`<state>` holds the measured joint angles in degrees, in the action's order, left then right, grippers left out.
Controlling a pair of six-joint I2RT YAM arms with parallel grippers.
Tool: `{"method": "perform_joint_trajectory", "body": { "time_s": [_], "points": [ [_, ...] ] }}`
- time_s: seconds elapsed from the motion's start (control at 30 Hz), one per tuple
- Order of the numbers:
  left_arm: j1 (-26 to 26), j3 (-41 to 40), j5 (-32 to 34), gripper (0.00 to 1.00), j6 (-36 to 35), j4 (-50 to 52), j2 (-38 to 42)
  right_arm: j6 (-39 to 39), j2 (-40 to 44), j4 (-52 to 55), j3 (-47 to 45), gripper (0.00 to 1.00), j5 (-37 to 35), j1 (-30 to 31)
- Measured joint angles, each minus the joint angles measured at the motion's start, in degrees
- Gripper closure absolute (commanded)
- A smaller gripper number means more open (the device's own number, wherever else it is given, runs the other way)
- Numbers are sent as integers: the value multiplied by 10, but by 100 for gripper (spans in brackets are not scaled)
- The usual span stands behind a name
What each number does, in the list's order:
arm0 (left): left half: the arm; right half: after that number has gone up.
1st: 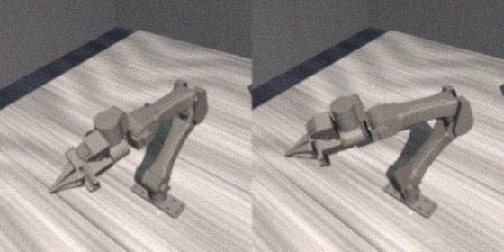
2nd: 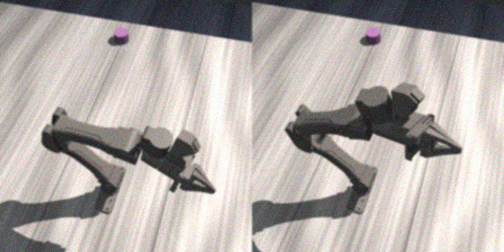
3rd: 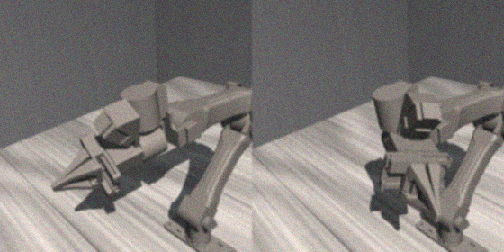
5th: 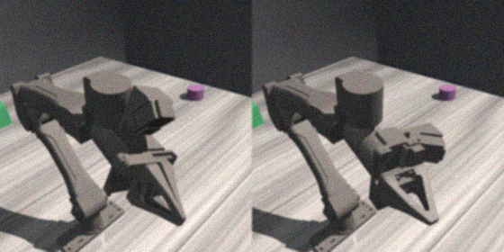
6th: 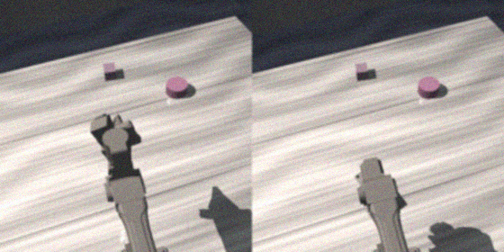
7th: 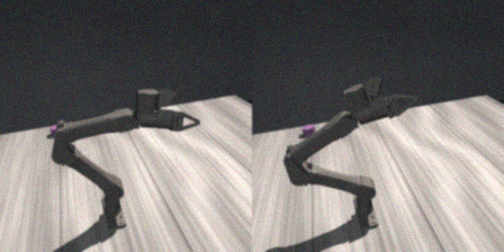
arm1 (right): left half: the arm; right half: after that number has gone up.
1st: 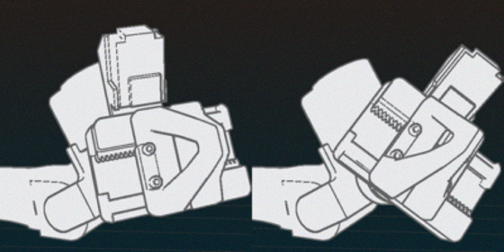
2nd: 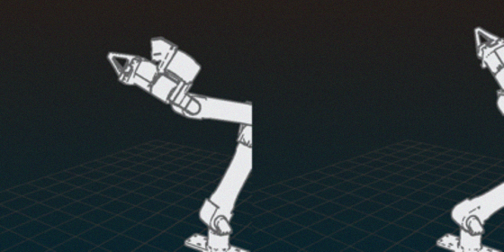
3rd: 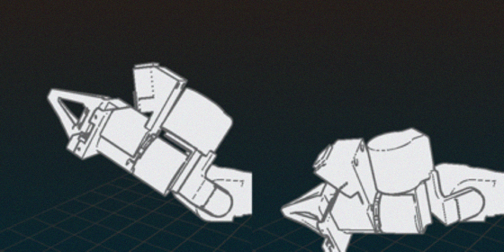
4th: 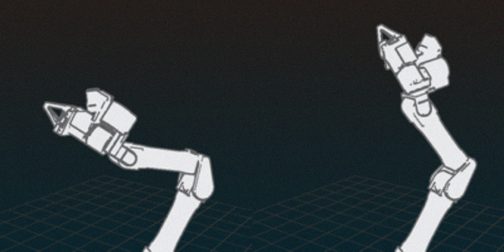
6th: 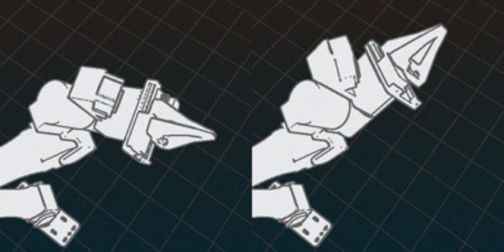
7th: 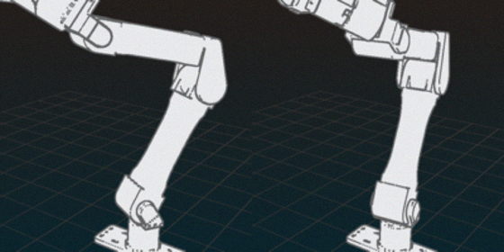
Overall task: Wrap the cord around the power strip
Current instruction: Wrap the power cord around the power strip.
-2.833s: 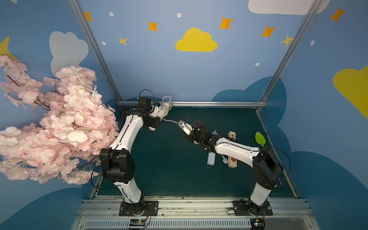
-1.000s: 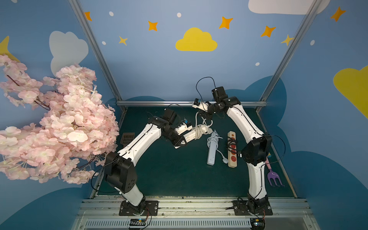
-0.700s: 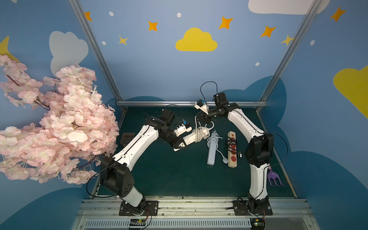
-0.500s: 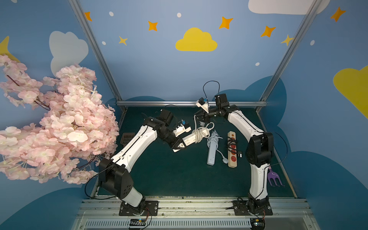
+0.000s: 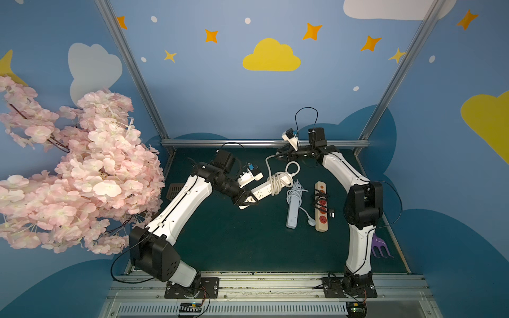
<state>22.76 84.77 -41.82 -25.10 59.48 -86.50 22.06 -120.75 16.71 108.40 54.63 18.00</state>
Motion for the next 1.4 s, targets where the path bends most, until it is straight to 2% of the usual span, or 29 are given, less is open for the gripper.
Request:
{"method": "perform_joint_trajectory", "body": {
  "time_s": [0.1,0.33,0.5,0.67,0.7,0.77,0.83,1.0,1.2,1.4],
  "points": [
    [0,0,-2,97,12,-9,0,-44,0,-71,-34,45,6,12],
    [-15,3,-31,97,71,-53,0,-222,-5,-299,-154,43,11,32],
    [-22,5,-37,97,93,-75,0,-310,-5,-421,-196,38,-1,32],
    [-30,5,-33,97,106,-83,0,-336,10,-466,-274,33,-32,26],
    [-33,5,-31,97,110,-85,0,-339,14,-473,-288,31,-35,23],
    [-36,6,-28,97,120,-93,0,-355,20,-493,-314,19,-38,17],
    [-39,9,-26,97,130,-100,0,-368,23,-516,-330,16,-41,12],
    [-40,24,-25,97,161,-115,-1,-372,24,-564,-344,16,-61,20],
    [-40,37,-31,97,188,-129,-1,-388,24,-644,-353,16,-108,67],
    [-40,37,-32,97,205,-130,-2,-420,8,-722,-341,16,-122,100]
  ]
}}
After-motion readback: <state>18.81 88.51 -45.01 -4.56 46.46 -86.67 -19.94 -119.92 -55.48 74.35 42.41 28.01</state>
